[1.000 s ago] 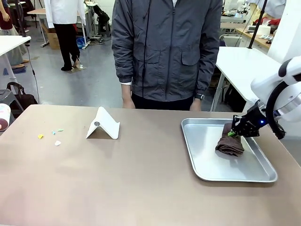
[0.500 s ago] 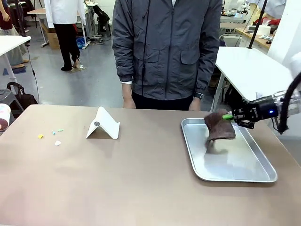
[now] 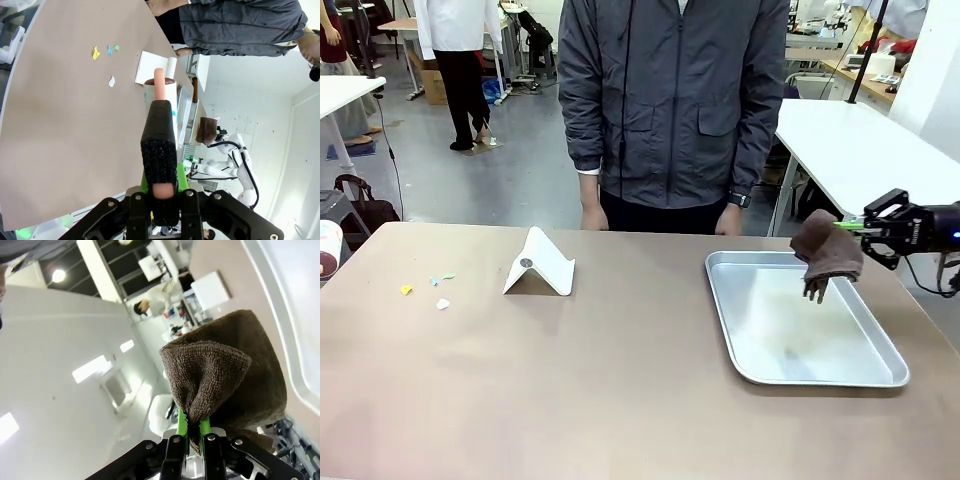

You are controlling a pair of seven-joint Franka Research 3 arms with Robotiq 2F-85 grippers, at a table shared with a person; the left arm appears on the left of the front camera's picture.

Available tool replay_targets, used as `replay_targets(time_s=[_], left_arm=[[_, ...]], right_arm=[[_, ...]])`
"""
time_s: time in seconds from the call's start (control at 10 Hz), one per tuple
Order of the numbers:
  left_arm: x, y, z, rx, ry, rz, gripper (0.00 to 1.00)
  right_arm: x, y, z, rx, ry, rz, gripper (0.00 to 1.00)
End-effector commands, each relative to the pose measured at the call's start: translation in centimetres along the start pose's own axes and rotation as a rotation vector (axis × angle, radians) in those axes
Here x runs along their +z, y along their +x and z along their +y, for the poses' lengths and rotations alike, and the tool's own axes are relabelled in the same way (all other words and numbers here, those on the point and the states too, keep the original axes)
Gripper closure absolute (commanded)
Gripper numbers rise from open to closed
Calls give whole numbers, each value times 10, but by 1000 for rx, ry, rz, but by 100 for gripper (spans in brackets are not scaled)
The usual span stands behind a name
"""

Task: Clean the surface of the table.
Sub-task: If a person points to the right, clean the right side of the table with your right hand, and if they point to the left, clean the left side with your left hand.

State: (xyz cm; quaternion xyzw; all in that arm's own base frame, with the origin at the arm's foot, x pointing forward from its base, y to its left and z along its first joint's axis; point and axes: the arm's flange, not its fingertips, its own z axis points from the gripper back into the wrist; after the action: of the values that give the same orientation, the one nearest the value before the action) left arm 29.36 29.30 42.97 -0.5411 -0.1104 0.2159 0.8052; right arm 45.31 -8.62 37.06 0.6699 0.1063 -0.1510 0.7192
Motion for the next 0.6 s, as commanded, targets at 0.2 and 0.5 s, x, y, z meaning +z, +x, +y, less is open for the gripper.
replay_targets(time_s=[0.2,0.5], left_arm=[[3,-3,-3,-1,-14,3,100],[3,-3,-3,-1,-14,3,100]], right_arm=[[15,-8,2,14,22,12,89],[15,-8,2,14,22,12,89]])
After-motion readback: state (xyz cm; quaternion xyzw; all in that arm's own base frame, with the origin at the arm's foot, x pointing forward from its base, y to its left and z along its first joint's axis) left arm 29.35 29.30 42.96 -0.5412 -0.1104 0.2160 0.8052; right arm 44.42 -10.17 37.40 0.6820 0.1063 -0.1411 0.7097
